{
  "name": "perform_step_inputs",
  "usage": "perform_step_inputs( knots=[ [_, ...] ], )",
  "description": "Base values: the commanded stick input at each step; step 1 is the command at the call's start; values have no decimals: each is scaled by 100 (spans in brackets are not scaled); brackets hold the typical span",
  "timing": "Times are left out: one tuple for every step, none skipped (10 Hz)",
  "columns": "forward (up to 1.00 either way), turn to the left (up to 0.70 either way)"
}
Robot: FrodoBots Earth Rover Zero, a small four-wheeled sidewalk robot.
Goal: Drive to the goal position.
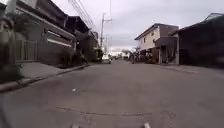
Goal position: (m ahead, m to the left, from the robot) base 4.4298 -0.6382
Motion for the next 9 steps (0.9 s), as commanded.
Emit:
perform_step_inputs(
  knots=[
    [70, 0],
    [70, 0],
    [70, 0],
    [70, 0],
    [70, 0],
    [70, 0],
    [70, 0],
    [70, 0],
    [70, 0]
  ],
)
